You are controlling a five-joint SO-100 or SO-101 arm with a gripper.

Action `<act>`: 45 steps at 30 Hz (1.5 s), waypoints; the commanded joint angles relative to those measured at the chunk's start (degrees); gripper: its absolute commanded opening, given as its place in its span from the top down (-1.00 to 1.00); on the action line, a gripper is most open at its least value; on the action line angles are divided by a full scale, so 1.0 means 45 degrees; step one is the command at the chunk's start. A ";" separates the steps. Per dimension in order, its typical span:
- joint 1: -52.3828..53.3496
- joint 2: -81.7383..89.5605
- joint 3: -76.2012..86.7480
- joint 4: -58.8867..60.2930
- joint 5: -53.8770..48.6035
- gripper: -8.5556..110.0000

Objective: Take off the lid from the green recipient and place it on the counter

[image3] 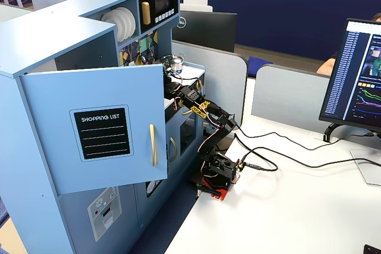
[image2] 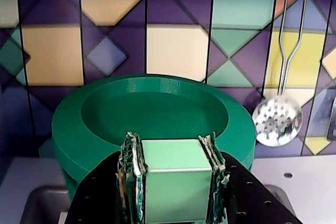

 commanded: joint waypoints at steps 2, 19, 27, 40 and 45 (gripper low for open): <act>0.0586 0.0430 -0.1055 -0.0586 -0.0059 0.86; 0.6758 0.0645 0.1074 -0.2227 0.0449 0.86; 0.6953 -0.0293 0.3965 -0.5059 0.0176 0.86; 0.6641 -0.0801 0.6016 -0.6172 -0.0723 0.86; 0.6563 -0.0801 0.6367 -0.6367 -0.0566 0.80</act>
